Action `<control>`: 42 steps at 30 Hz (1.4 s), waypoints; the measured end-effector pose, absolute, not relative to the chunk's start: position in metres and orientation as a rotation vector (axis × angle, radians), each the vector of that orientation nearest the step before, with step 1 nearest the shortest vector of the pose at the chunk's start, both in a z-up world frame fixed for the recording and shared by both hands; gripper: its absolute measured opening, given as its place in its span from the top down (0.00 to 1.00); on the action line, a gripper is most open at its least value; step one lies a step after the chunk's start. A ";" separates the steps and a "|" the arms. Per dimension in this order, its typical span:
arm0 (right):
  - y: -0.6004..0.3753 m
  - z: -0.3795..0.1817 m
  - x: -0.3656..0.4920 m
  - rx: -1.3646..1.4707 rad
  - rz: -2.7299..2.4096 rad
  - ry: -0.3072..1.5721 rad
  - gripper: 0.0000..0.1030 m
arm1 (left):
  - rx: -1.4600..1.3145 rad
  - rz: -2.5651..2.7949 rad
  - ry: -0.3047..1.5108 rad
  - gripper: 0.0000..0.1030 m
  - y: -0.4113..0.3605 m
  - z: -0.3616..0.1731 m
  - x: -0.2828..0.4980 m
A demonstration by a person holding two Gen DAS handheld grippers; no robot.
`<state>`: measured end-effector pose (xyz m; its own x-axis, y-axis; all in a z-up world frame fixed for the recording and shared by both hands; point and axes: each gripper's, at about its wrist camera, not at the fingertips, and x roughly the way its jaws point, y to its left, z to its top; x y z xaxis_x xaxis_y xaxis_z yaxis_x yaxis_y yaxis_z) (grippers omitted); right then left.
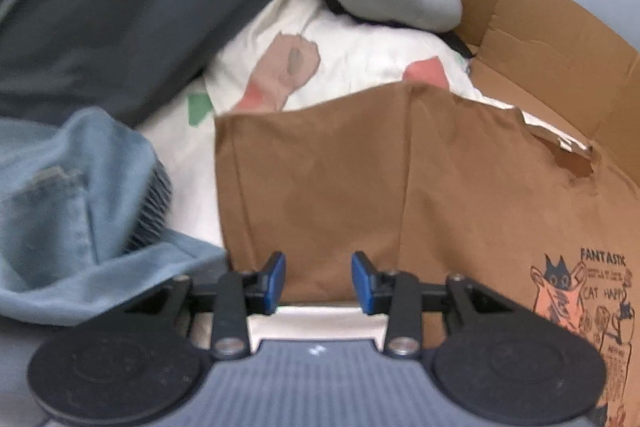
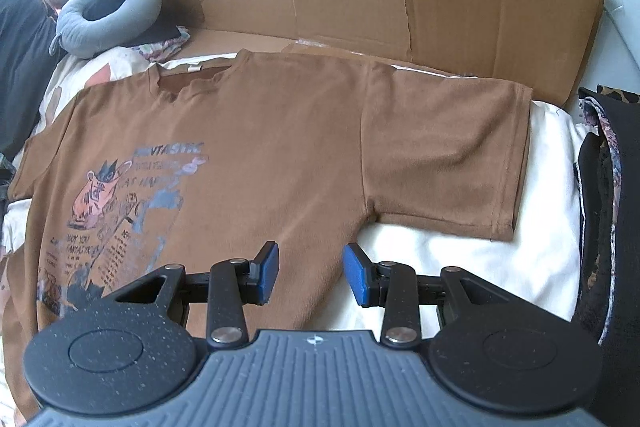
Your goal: Fold clothes
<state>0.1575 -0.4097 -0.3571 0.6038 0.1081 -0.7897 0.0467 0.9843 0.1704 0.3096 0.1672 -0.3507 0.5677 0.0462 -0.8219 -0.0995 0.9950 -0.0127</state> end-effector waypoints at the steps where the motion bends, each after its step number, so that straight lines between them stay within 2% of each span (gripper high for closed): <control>1: -0.410 -0.357 0.157 0.176 0.037 0.924 0.58 | -0.059 0.095 0.963 0.62 0.168 -0.357 0.312; 9: -0.414 -0.367 0.151 0.184 0.023 0.972 0.58 | -0.005 0.186 1.032 0.65 0.187 -0.387 0.318; 10: -0.415 -0.369 0.148 0.189 0.022 0.983 0.58 | -0.003 0.195 1.045 0.67 0.190 -0.388 0.318; 14: -0.420 -0.374 0.136 0.223 0.025 1.020 0.58 | -0.004 0.195 1.050 0.68 0.193 -0.378 0.314; 16: -0.423 -0.373 0.129 0.236 0.030 1.032 0.58 | -0.005 0.190 1.048 0.66 0.191 -0.368 0.309; 18: -0.425 -0.367 0.124 0.233 0.038 1.033 0.58 | -0.006 0.176 1.044 0.59 0.186 -0.355 0.300; 29: -0.448 -0.281 0.096 0.280 0.076 0.995 0.57 | -0.021 0.058 1.042 0.58 0.156 -0.266 0.236; 42: -0.497 -0.121 0.058 0.282 0.030 0.842 0.57 | -0.141 0.043 0.987 0.56 0.155 -0.151 0.180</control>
